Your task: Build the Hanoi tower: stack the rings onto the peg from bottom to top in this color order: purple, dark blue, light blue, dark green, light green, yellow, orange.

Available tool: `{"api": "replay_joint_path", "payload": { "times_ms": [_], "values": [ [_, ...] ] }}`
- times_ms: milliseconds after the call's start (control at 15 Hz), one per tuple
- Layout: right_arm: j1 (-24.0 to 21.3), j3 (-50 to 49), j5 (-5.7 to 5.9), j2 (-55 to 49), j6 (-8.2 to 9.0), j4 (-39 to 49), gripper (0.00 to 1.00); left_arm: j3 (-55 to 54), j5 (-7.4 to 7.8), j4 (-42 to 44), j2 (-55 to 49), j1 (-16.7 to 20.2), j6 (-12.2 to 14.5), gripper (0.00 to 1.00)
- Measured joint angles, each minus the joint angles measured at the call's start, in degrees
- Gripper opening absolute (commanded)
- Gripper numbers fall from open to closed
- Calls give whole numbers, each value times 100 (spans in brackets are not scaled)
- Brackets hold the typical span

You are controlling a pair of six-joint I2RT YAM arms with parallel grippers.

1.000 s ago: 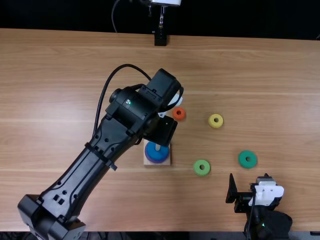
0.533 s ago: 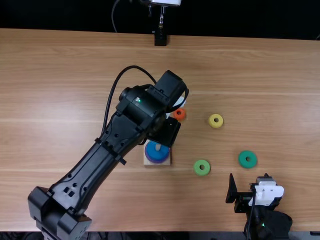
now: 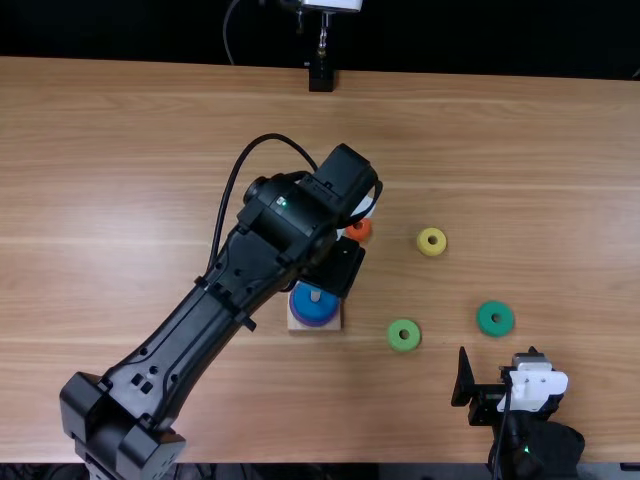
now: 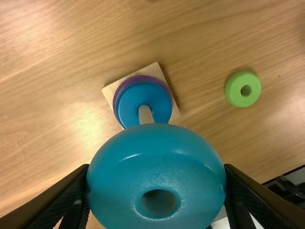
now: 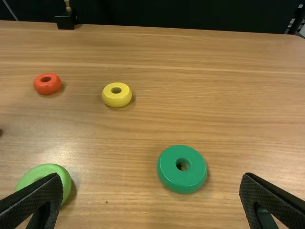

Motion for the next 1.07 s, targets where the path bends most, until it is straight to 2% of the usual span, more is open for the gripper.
{"api": "replay_joint_path", "payload": {
  "times_ms": [733, 800, 933, 1000, 1067],
  "values": [
    [0, 0, 0, 0, 0, 0, 100, 0, 0, -13, 223, 0, -2, 0],
    [0, 0, -2, 0, 0, -2, 100, 0, 0, -24, 269, 0, 0, 7],
    [0, 0, 0, 0, -2, -2, 100, 0, 17, -31, 278, -2, -2, 53],
    [0, 0, 0, 0, -2, 0, 100, 2, 17, -55, 278, 0, 0, 79],
    [0, 0, -2, 0, 0, -2, 100, 0, 15, -63, 278, 0, 0, 100]
  ]
}}
